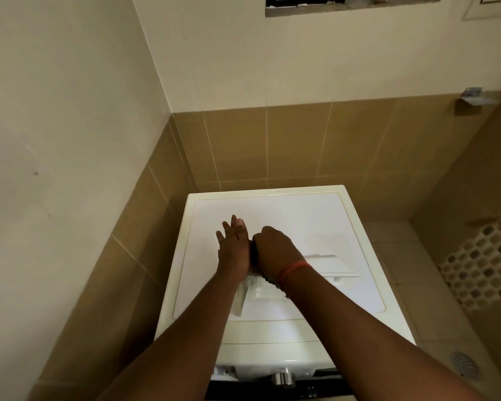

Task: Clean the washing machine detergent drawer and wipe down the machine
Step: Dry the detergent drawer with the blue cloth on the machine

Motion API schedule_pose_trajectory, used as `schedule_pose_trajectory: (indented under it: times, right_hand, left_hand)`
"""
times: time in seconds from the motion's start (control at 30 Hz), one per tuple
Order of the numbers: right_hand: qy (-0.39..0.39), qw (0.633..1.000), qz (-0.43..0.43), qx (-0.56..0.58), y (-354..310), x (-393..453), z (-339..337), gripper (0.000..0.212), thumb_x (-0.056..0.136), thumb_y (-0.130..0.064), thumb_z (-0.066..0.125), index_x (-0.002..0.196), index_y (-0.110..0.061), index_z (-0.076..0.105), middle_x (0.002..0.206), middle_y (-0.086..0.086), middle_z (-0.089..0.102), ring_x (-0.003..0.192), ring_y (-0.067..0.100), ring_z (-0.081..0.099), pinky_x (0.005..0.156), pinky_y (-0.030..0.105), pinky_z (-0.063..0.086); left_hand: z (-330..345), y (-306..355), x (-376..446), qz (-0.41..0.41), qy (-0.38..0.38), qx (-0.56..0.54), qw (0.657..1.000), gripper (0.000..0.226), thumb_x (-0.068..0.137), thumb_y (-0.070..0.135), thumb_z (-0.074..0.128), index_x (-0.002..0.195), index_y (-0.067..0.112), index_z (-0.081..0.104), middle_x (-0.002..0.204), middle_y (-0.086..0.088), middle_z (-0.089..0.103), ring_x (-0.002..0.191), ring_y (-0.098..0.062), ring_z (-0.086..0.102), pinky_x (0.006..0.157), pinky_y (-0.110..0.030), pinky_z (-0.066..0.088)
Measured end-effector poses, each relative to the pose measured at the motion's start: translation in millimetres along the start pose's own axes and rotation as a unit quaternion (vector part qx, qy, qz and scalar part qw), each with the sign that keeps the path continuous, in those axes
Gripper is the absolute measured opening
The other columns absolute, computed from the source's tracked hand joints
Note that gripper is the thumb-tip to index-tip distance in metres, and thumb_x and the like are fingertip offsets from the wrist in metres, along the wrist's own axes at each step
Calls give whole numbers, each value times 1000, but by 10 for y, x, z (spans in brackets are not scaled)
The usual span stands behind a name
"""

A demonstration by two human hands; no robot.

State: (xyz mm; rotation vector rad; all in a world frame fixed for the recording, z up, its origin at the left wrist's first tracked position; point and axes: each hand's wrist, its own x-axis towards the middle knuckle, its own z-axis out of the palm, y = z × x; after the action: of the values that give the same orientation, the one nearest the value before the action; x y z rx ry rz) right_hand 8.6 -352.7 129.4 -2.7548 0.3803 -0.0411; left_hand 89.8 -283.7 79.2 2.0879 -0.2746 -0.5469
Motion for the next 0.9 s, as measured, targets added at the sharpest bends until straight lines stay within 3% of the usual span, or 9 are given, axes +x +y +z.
schedule_pose_trajectory:
  times: [0.1,0.17,0.2,0.33,0.5,0.6,0.67,0.8,0.9]
  right_hand:
    - [-71,997,-4,7,-7,-68,12,20,93,-19,55,93,-4,68,82,10,52,78,23,53,70,28,38]
    - [-122,991,10,48,62,-62,-37,26,93,-24,57,91,-2,70,82,13,62,74,21,55,72,30,44]
    - [-123,988,29,84,112,-42,-64,27,93,-26,57,91,-3,72,85,12,67,75,21,58,74,29,47]
    - [19,957,139,256,86,45,-39,25,95,-25,53,95,-10,73,91,5,70,81,16,60,68,16,42]
    - [-56,942,139,299,6,-1,45,29,98,-17,44,96,-5,70,90,10,69,83,23,64,78,27,51]
    - [-82,946,117,291,102,-166,53,29,97,-18,44,76,-10,63,72,2,61,66,15,56,61,20,42]
    - [-78,945,128,291,126,-253,61,33,96,-18,44,66,-16,56,65,-2,56,60,11,51,57,19,38]
    - [-18,950,143,277,37,-318,99,26,94,-14,44,74,-7,59,74,5,60,71,18,56,67,24,45]
    - [113,894,200,385,-125,-455,231,16,93,-14,47,79,-11,56,76,1,61,69,12,56,56,12,41]
  left_hand:
    - [-2,32,-4,-18,-6,-17,1000,59,101,53,9,156,31,6,166,2,-2,152,-21,-9,122,-50,-1]
    - [-3,51,-3,-31,-6,-20,999,59,102,52,8,157,30,7,166,1,-1,152,-22,-8,122,-48,0]
    - [-3,49,-14,-35,-6,-27,999,59,102,53,8,157,31,7,166,2,-1,152,-21,-7,121,-48,0]
    - [-7,38,-64,-47,-25,-115,992,62,99,59,5,155,36,15,166,-2,2,153,-25,0,123,-52,6]
    - [-18,45,-50,-55,-27,-141,988,64,96,63,5,154,40,23,164,-6,16,150,-30,17,121,-55,17]
    - [11,40,-47,-48,-23,-105,993,64,97,63,4,153,40,23,165,-2,12,152,-27,11,122,-52,12]
    - [28,27,-65,-59,-29,-74,995,66,96,64,5,155,37,18,165,-2,10,152,-26,7,123,-51,9]
    - [29,73,-50,-32,-36,50,998,63,101,57,13,157,30,6,166,-4,-2,152,-28,-5,122,-52,4]
    - [11,84,-17,-22,-31,90,995,60,103,53,14,157,29,7,166,-2,-3,152,-28,-9,122,-53,1]
